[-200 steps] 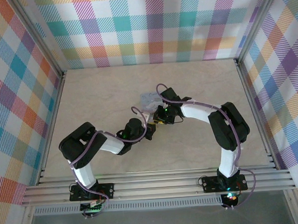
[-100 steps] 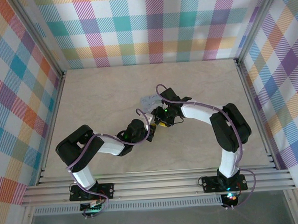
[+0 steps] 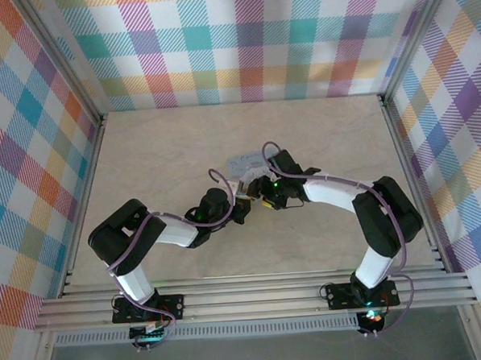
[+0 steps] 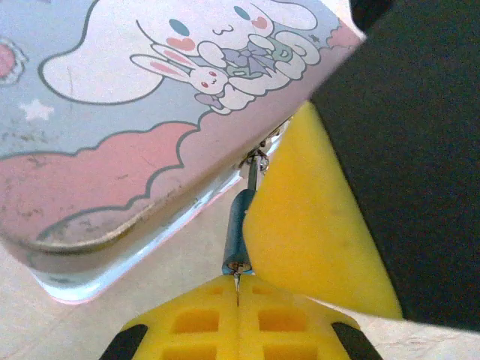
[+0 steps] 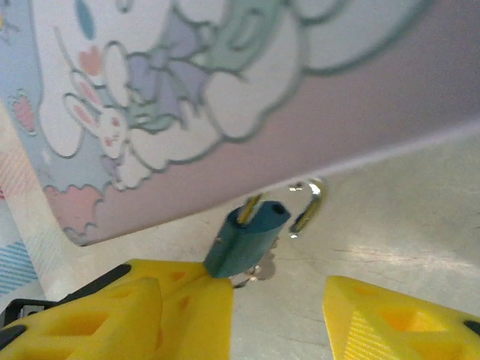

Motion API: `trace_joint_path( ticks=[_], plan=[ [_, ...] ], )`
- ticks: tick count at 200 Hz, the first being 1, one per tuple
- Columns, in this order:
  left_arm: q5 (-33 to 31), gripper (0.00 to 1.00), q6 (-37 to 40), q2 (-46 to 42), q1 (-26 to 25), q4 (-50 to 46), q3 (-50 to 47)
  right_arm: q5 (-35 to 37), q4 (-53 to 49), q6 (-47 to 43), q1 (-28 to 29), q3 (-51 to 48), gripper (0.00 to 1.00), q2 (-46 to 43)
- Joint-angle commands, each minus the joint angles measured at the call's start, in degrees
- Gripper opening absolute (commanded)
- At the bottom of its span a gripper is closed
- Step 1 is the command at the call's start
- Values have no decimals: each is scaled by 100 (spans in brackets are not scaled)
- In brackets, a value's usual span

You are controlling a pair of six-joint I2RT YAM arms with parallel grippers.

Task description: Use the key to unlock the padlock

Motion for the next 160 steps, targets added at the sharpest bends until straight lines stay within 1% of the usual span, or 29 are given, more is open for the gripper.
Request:
trace_joint_path(
  ticks=[1, 32, 78, 140, 160],
  plan=[
    [406, 0, -849, 117, 127, 709, -116, 249, 593, 344, 42, -183, 59, -167],
    [703, 0, -1498, 391, 260, 1196, -146, 312, 891, 539, 30, -378, 59, -116],
    [969, 0, -2020, 650, 309, 1410, -67, 295, 1388, 818, 32, -663, 58, -88],
    [1019, 0, -3081, 907, 326, 1927, -72, 269, 1883, 1169, 35, -999, 58, -145],
    [1051, 0, -3431, 1056, 335, 2252, -99, 282, 2080, 1300, 32, -1157, 58, -189]
  ],
)
